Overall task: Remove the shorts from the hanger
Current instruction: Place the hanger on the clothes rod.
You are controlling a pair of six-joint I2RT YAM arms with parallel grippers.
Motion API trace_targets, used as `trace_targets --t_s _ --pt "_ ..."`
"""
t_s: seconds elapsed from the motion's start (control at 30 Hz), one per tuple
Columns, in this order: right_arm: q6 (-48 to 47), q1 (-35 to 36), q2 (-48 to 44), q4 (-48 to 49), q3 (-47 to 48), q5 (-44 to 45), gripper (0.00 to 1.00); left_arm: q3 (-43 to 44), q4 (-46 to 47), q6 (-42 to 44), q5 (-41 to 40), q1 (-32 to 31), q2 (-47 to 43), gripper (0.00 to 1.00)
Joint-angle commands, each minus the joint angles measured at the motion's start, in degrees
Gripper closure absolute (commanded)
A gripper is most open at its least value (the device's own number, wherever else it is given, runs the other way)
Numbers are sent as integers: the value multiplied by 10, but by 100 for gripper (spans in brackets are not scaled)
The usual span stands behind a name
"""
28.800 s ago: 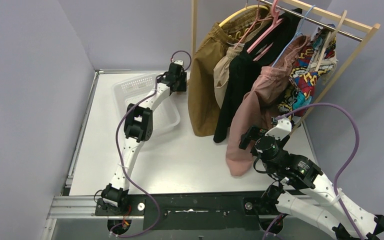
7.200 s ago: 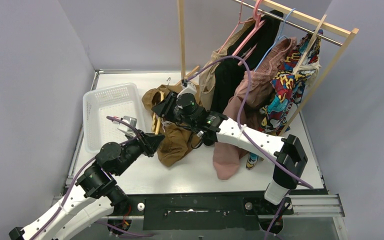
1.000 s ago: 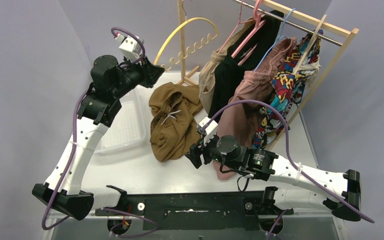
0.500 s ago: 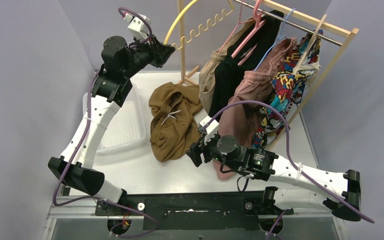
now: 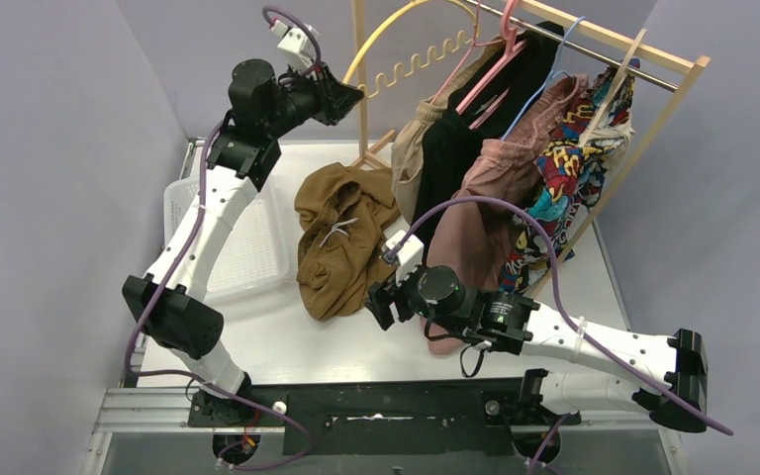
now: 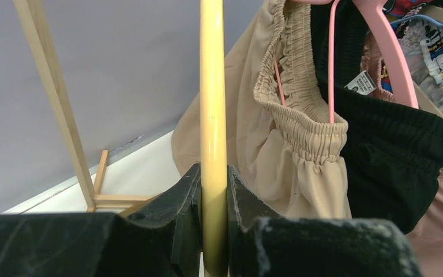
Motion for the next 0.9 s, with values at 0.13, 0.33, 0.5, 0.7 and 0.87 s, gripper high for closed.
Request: trace_targets --t_s 0.13,0.33,0.5,0.7,0.87 --pt "7 5 -9 21 24 12 28 74 40 16 17 1 10 100" --pt "9 4 -15 19 21 16 28 65 -25 45 3 -4 17 83" --pt "9 5 -25 24 11 21 28 -10 0 45 -21 -3 -22 60" --pt "8 5 -31 27 8 36 27 -42 -11 54 -37 -2 -57 37" --pt "13 4 -40 36 -3 50 27 -146 -5 52 -105 7 -124 30"
